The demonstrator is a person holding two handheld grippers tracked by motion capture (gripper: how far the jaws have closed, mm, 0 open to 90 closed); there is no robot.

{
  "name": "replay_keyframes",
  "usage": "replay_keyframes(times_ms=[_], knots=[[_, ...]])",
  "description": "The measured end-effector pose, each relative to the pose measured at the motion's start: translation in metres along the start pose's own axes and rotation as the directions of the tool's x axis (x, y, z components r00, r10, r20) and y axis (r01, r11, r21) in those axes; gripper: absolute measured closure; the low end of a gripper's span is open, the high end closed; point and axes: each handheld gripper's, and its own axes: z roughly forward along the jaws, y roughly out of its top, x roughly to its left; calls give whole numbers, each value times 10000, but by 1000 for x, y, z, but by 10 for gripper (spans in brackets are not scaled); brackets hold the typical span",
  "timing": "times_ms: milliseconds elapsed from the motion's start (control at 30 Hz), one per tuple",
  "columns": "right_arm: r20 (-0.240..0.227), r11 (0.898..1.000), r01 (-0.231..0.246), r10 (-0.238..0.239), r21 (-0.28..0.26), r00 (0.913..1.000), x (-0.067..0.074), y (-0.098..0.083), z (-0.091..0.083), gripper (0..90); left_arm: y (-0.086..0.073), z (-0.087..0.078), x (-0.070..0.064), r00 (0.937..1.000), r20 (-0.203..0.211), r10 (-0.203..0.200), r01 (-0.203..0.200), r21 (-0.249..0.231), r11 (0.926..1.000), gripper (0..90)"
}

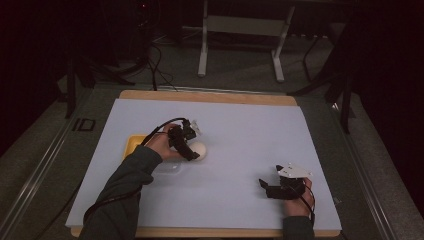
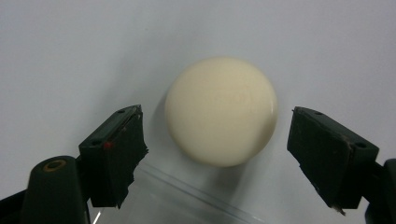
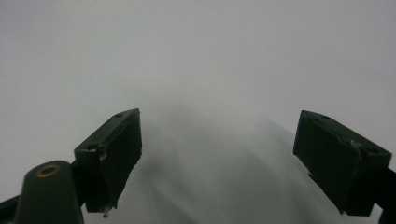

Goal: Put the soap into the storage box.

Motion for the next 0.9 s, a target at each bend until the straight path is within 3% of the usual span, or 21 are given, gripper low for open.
replay_keyframes(times_ms=[400,900], knots=[[-30,10000,15,-15,-4,10000,0,0,0,153,11,18,2,9993,376,79,-111,860,9962,196],[-40,10000,10,-10,-6,10000,0,0,0,153,12,36,5,9981,568,-229,165,1108,9937,197]])
